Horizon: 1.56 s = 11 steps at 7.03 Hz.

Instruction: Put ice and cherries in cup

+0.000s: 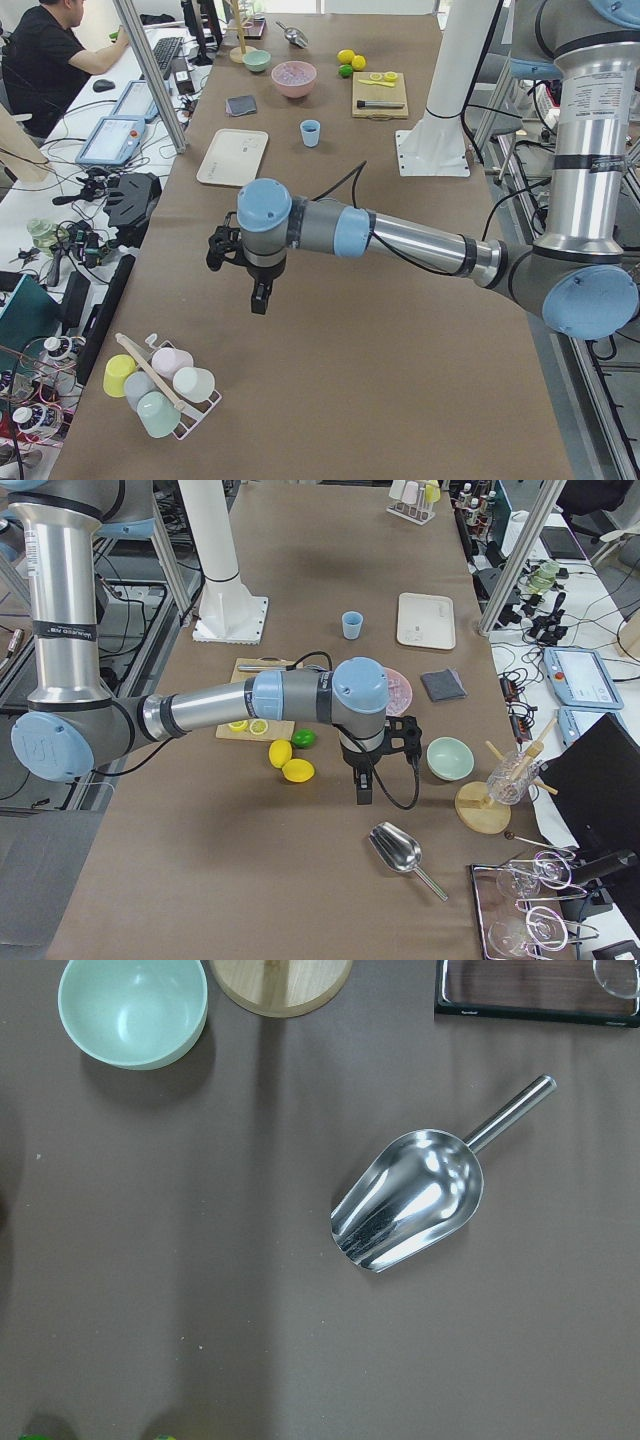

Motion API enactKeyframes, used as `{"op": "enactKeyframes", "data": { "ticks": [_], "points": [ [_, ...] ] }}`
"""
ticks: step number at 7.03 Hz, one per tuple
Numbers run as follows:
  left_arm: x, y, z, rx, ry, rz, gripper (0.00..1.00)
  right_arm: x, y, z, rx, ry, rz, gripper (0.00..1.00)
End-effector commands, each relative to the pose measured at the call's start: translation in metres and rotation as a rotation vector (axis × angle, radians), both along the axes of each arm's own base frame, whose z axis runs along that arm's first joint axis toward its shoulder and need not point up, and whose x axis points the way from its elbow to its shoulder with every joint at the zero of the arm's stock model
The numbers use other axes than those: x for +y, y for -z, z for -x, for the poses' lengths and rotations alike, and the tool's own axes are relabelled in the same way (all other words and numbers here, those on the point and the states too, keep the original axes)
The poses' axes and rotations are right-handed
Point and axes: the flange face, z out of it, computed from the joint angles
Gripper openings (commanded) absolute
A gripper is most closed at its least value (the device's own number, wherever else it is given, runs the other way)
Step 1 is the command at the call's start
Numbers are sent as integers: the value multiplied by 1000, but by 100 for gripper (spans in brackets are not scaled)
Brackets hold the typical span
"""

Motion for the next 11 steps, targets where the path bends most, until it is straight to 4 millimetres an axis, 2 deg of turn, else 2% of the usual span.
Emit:
{"op": "enactKeyframes", "data": {
  "ticks": [1, 2, 4, 5, 6, 7, 8, 9, 10, 11],
  "points": [
    [93, -88, 32, -10, -36, -7, 98, 0, -10, 0, -1, 1, 19, 99],
    [101, -110, 33, -16, -27, -25, 98, 1, -10, 0, -1, 0, 20, 99],
    [78, -184, 44, -82, 10, -37, 98, -1, -11, 0, 0, -1, 26, 99],
    [55, -167, 50, -80, 141, 28, 98, -3, -11, 2, -1, 1, 27, 99],
    [43, -152, 51, -75, 146, 12, 98, -8, -8, 9, -5, 6, 36, 99],
    [40, -143, 48, -50, 142, 78, 98, -21, -4, 32, -5, -5, 87, 99],
    [35, -122, 48, 17, 135, 145, 98, -46, -11, 51, -5, 12, 122, 100],
    [42, -119, 46, 16, 134, 140, 98, -80, -36, 61, -1, 41, 141, 100],
    [47, -130, 44, 16, 131, 161, 98, -90, -56, 60, 2, 38, 86, 100],
    [53, -132, 43, 12, 130, 136, 98, -90, -46, 60, -9, 32, 55, 100]
  ]
}}
